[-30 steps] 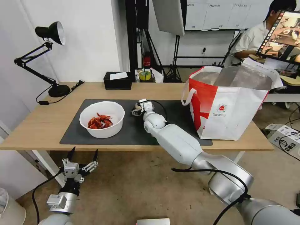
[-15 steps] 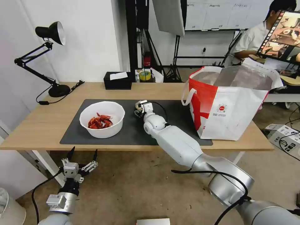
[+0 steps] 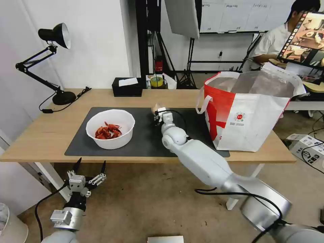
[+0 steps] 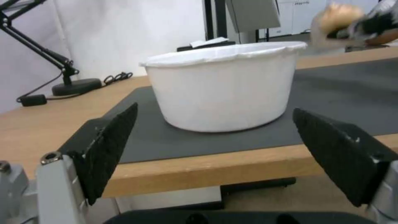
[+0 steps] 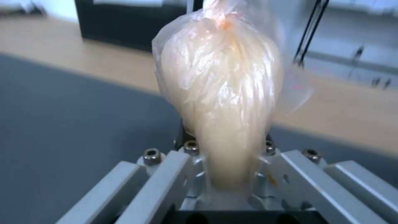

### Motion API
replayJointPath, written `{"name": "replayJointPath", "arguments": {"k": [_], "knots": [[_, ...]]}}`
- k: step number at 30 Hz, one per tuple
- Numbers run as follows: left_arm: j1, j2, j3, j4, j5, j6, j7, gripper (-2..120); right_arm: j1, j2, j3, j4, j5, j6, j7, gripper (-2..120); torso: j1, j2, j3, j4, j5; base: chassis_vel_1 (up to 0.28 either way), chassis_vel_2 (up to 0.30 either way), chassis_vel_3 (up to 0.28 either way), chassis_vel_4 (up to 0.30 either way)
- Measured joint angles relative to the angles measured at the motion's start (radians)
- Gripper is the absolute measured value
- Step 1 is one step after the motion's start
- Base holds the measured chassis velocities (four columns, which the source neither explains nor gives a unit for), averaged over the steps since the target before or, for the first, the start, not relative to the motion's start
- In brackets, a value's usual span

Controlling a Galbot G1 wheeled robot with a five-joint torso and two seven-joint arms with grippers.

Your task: Pick up the trash from the table and place it into the takeout bag.

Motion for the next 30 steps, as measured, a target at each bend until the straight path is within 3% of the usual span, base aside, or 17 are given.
{"name": "replayJointPath", "arguments": {"k": [5, 11, 15, 23, 30], "knots": [[0.015, -0.003, 0.001, -0.012, 0.008, 0.002, -0.003, 100, -0.043, -0.125, 0.049, 0.225, -0.012, 0.004, 0.01, 7, 0.0, 0.0, 0.0, 0.0, 0.0001, 0.0, 0.0, 0.0, 0.0], [0.021, -0.003, 0.009, -0.027, 0.017, 0.007, -0.005, 100, -0.055, -0.231, 0.132, 0.401, -0.009, 0.004, 0.027, 7, 0.0, 0.0, 0.0, 0.0, 0.0, 0.0, 0.0, 0.0, 0.0], [0.022, -0.003, 0.014, -0.033, 0.021, 0.011, -0.006, 100, -0.052, -0.276, 0.172, 0.459, -0.012, 0.001, 0.04, 7, 0.0, 0.0, 0.0, 0.0, 0.0001, 0.0, 0.0, 0.0, 0.0], [0.034, -0.01, 0.022, -0.048, 0.039, 0.022, -0.008, 100, -0.071, -0.396, 0.312, 0.564, -0.064, -0.089, 0.178, 7, 0.0, 0.0, 0.0, 0.0, 0.0001, 0.0, 0.0, 0.0, 0.0], [0.042, -0.012, 0.032, -0.049, 0.05, 0.023, -0.008, 100, -0.118, -0.485, 0.428, 0.583, 0.027, -0.136, 0.22, 6, 0.0, 0.0, 0.0, -0.0002, -0.0001, 0.0, 0.0, 0.0, 0.0]]}}
